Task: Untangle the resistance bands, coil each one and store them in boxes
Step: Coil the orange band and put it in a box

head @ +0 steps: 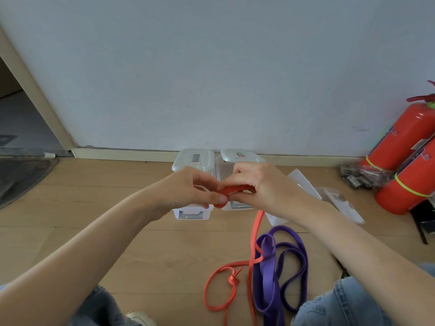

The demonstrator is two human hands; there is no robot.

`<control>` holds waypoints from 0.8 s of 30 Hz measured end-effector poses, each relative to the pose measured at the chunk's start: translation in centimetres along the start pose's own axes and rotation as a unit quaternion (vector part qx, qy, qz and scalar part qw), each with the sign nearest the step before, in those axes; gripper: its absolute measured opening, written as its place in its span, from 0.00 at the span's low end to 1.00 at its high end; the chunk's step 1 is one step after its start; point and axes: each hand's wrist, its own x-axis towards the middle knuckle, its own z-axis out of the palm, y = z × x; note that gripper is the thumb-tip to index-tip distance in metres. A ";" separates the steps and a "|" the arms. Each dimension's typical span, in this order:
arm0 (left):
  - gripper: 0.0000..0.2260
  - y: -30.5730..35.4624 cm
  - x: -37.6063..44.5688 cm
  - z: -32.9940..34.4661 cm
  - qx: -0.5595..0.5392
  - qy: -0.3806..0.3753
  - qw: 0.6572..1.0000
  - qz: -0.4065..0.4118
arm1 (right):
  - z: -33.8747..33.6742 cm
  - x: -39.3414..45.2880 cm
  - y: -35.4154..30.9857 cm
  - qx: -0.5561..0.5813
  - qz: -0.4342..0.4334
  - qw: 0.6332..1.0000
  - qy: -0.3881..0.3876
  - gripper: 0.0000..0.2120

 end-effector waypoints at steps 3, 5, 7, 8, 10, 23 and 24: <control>0.04 0.2 0.2 -0.4 -0.031 0.091 0.995 0.031 | 0.0 -0.1 0.3 0.122 0.075 0.987 0.076 0.13; 0.05 0.3 0.4 -0.6 -0.077 0.142 0.985 0.057 | 0.0 0.1 0.2 0.263 0.136 0.947 0.122 0.12; 0.07 0.5 0.6 -0.3 -0.141 0.166 0.973 0.073 | 0.3 0.3 -0.2 0.352 0.156 0.909 0.156 0.11; 0.08 0.6 0.6 -0.1 -0.176 0.169 0.967 0.076 | 0.5 0.4 -0.4 0.386 0.161 0.893 0.166 0.11; 0.11 0.5 0.8 0.5 -0.232 0.171 0.954 0.078 | 1.1 0.6 -0.9 0.417 0.173 0.874 0.179 0.11; 0.05 0.1 0.4 0.4 0.060 0.087 0.994 0.041 | 0.8 0.1 -0.3 0.094 0.080 0.991 0.055 0.11; 0.05 0.0 0.4 0.4 0.052 0.089 0.994 0.036 | 0.8 0.1 -0.4 0.115 0.084 0.988 0.052 0.11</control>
